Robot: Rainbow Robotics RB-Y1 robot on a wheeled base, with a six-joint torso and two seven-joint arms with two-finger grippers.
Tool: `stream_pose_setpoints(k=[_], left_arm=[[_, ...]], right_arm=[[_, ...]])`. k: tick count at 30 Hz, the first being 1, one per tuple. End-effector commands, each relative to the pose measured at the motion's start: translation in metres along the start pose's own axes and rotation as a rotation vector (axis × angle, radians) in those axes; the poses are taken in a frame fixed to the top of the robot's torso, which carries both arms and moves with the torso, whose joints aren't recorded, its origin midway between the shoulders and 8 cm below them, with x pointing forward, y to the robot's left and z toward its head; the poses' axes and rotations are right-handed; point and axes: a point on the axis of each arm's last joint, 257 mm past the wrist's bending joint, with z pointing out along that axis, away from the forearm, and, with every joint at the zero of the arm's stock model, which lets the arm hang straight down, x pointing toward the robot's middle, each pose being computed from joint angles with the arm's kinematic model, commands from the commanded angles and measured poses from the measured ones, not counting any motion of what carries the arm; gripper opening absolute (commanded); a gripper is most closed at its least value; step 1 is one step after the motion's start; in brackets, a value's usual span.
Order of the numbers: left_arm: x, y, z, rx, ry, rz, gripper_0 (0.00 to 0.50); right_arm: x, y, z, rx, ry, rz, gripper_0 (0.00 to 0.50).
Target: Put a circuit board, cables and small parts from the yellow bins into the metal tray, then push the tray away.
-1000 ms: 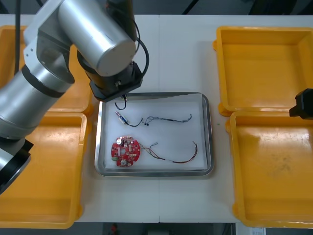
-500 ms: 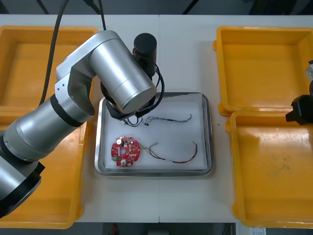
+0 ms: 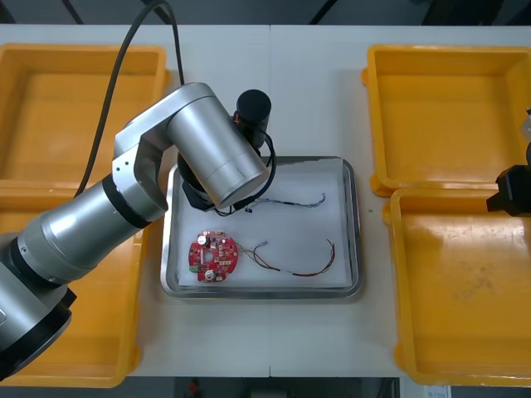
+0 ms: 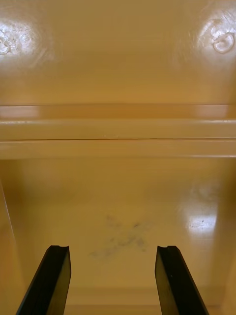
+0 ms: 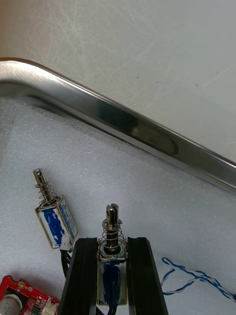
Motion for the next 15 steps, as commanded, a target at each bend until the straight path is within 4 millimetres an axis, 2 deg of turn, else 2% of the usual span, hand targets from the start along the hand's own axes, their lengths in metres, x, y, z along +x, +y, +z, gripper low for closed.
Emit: stream_pose_setpoints(k=[1,9,15], left_arm=[[0.015,-0.011,0.001,0.019,0.008,-0.034,0.000],[0.018,-0.004,0.005,-0.001,0.005,-0.015,0.010],[0.021,0.002,0.009,-0.018,-0.002,0.005,0.058]], right_arm=[[-0.002,-0.002,-0.011,-0.013,-0.027,0.059,0.500],[-0.002,-0.006,-0.012,-0.005,-0.027,0.071,0.500],[-0.002,-0.006,-0.012,-0.005,-0.027,0.071,0.500]])
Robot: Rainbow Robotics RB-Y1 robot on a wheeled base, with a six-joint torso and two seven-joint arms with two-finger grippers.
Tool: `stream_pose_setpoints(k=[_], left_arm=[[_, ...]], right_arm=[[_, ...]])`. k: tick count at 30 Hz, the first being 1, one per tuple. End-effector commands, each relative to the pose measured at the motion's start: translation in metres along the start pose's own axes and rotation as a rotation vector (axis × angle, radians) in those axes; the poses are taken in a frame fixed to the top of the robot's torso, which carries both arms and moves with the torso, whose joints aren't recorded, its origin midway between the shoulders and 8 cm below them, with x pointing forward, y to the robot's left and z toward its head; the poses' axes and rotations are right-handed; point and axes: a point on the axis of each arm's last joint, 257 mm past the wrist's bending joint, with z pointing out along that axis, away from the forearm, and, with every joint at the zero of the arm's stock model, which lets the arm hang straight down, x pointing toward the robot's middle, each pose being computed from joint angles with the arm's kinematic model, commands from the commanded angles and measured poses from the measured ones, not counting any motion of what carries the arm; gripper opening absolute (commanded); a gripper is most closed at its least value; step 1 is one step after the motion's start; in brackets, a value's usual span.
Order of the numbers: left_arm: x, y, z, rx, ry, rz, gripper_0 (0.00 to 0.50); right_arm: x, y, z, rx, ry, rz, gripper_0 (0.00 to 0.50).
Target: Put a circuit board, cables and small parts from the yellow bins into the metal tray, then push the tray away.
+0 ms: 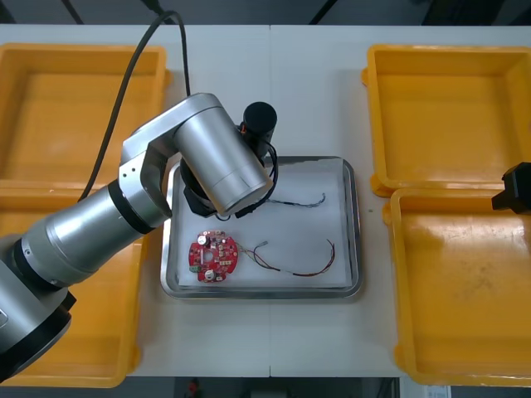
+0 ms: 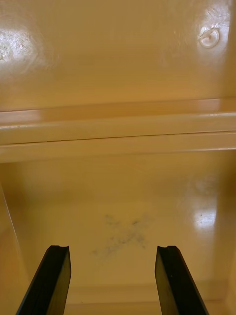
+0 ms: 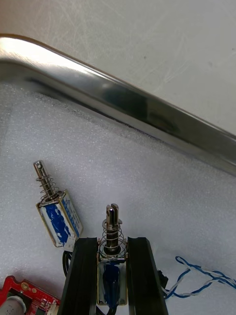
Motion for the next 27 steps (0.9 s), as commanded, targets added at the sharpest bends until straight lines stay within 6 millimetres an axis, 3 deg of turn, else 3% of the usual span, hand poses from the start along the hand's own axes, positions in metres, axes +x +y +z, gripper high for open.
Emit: stream_pose_setpoints(k=[1,22,27], left_arm=[[0.011,-0.002,0.003,0.001,-0.002,-0.027,0.068],[-0.003,0.010,0.007,-0.003,-0.019,-0.025,0.269],[-0.015,0.009,-0.010,0.003,-0.006,-0.018,0.336]], right_arm=[[-0.002,-0.001,-0.007,-0.005,-0.023,0.033,0.500],[-0.002,-0.001,-0.007,-0.005,-0.023,0.033,0.500],[-0.002,-0.001,-0.007,-0.005,-0.023,0.033,0.500]])
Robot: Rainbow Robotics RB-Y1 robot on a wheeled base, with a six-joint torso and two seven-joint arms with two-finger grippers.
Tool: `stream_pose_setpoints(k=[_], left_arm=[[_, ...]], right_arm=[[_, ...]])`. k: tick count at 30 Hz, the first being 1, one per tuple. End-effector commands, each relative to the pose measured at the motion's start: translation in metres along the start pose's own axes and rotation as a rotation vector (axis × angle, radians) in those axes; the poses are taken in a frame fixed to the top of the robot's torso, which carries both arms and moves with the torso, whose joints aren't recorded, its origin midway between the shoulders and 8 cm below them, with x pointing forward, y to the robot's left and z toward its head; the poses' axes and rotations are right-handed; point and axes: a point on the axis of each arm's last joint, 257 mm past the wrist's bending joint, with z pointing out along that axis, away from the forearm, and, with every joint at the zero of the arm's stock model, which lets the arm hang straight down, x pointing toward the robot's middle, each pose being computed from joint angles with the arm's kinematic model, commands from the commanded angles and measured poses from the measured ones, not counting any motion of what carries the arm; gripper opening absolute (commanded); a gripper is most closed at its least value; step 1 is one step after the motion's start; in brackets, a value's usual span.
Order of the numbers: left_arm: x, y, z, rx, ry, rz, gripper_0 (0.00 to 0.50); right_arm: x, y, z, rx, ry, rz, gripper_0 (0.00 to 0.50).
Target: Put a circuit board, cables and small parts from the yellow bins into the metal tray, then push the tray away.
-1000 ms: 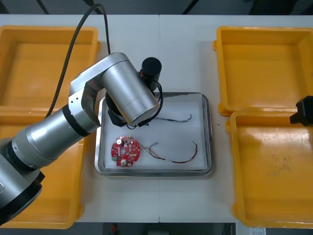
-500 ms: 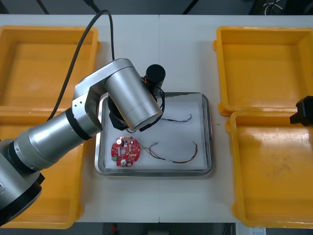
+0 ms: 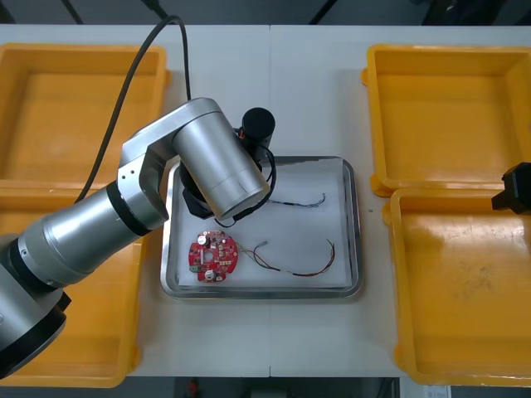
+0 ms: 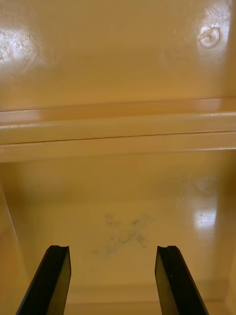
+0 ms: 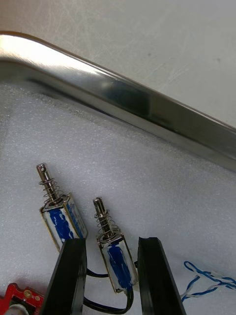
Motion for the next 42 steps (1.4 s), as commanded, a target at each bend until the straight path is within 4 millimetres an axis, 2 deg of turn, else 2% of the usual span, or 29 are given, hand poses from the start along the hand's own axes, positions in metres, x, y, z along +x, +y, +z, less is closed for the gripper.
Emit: stream_pose_setpoints(k=[1,5,10,12,16,21,25,28,33,38,42], left_arm=[[-0.017,0.006,-0.018,0.003,-0.005,-0.033,0.347],[-0.038,0.009,-0.050,0.011,-0.003,-0.043,0.400],[-0.063,0.014,-0.088,0.036,0.023,-0.051,0.500],[-0.077,0.023,-0.106,0.032,0.028,-0.049,0.500],[-0.098,0.040,-0.130,0.032,0.027,-0.029,0.500],[-0.127,0.079,-0.161,0.049,0.052,0.042,0.500],[-0.139,0.110,-0.181,0.046,0.088,0.116,0.500],[-0.145,0.131,-0.188,0.034,0.101,0.158,0.500],[-0.148,0.175,-0.194,0.016,0.135,0.243,0.500],[-0.142,0.209,-0.188,-0.004,0.130,0.314,0.500],[-0.134,0.237,-0.180,-0.017,0.117,0.344,0.500]], right_arm=[[-0.002,-0.001,-0.007,-0.005,-0.024,0.032,0.500],[-0.002,-0.001,-0.007,-0.005,-0.024,0.032,0.500],[-0.002,-0.001,-0.007,-0.005,-0.024,0.032,0.500],[-0.002,-0.001,-0.007,-0.005,-0.024,0.032,0.500],[-0.002,-0.001,-0.007,-0.005,-0.024,0.032,0.500],[-0.002,-0.001,-0.007,-0.005,-0.024,0.032,0.500],[-0.002,-0.001,-0.007,-0.005,-0.024,0.032,0.500],[-0.002,-0.001,-0.007,-0.005,-0.024,0.032,0.500],[-0.002,-0.001,-0.007,-0.005,-0.024,0.032,0.500],[-0.001,0.002,-0.006,-0.008,-0.017,0.022,0.500],[-0.013,0.013,-0.016,0.008,-0.031,-0.048,0.500]])
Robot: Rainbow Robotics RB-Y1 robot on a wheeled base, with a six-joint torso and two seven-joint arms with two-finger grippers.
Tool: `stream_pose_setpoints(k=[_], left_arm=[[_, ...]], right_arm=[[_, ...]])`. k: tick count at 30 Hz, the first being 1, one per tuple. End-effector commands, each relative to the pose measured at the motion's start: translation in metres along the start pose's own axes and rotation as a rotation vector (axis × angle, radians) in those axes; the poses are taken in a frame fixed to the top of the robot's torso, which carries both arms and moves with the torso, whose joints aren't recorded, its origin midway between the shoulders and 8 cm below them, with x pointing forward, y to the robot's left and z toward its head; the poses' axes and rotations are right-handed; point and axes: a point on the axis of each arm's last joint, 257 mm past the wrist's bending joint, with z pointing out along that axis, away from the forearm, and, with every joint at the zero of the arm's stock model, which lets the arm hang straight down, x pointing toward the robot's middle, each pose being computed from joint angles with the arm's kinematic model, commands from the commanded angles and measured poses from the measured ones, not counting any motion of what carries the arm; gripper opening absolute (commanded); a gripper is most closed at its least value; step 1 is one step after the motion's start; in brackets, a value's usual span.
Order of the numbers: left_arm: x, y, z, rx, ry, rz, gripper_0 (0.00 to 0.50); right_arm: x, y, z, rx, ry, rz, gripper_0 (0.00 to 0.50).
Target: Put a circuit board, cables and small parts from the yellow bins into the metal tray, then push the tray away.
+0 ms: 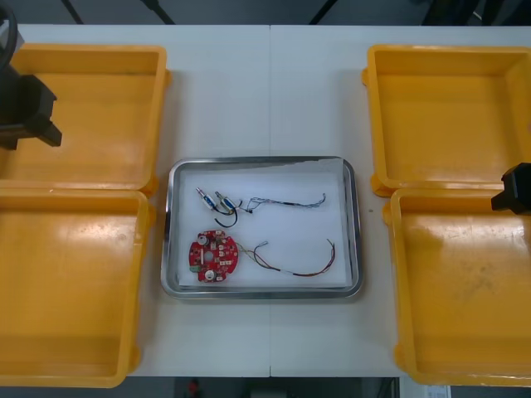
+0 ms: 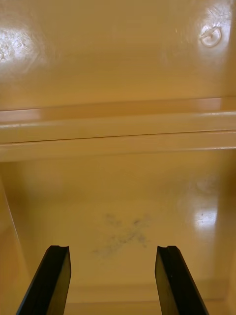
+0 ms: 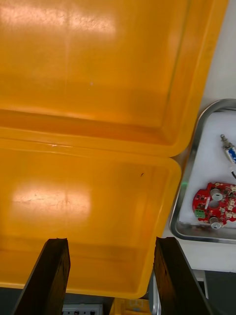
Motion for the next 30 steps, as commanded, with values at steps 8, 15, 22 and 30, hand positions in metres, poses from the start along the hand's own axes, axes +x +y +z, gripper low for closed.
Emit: stream_pose_setpoints(k=[8,15,22,30], left_arm=[[0.027,0.067,0.017,-0.003,-0.088,0.025,0.500],[0.030,0.072,0.032,-0.013,-0.135,0.033,0.500],[0.033,0.073,0.041,-0.002,-0.137,0.030,0.500],[0.037,0.090,0.050,-0.042,-0.119,0.018,0.500]], right_arm=[[-0.025,0.073,-0.024,-0.050,-0.023,-0.247,0.500],[-0.015,0.136,-0.026,-0.145,-0.023,-0.439,0.500],[0.007,0.187,-0.022,-0.173,-0.049,-0.661,0.500],[0.041,0.240,-0.010,-0.202,-0.048,-0.911,0.500]])
